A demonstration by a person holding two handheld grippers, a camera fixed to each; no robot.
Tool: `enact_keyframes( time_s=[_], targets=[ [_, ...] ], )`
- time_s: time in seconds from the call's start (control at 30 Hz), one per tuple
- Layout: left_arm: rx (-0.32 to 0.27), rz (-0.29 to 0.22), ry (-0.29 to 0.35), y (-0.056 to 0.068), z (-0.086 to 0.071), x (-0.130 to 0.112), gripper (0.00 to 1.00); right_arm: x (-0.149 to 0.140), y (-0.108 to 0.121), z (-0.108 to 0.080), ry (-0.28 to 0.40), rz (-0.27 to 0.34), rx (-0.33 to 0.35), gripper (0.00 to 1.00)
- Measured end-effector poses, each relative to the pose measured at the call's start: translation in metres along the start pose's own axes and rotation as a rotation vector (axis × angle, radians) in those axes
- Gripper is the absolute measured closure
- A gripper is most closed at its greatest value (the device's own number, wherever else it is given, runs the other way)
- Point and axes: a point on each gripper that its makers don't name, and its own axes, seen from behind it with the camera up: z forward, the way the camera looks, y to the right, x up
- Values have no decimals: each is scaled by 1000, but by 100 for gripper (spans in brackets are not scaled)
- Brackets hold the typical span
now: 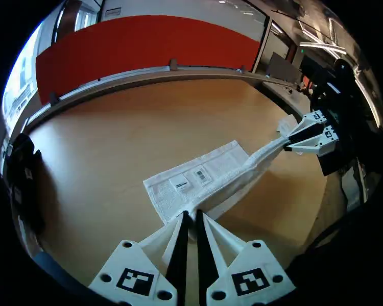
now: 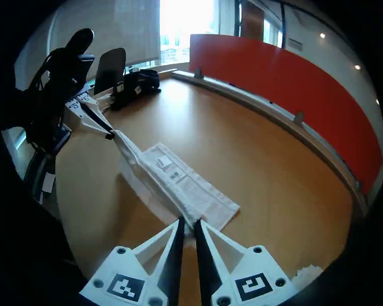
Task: Fold towel
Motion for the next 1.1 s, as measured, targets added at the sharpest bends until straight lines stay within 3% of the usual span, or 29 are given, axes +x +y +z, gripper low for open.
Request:
enact_keyframes(
  time_s=[0.67,1.1],
  targets=[
    [23,78,-29,-24,39,11,89,-22,15,32,-62,32,6,85],
    [48,113,-75,-34,66,-2,90,-34,30,56,-108,47,-2,85]
  ],
)
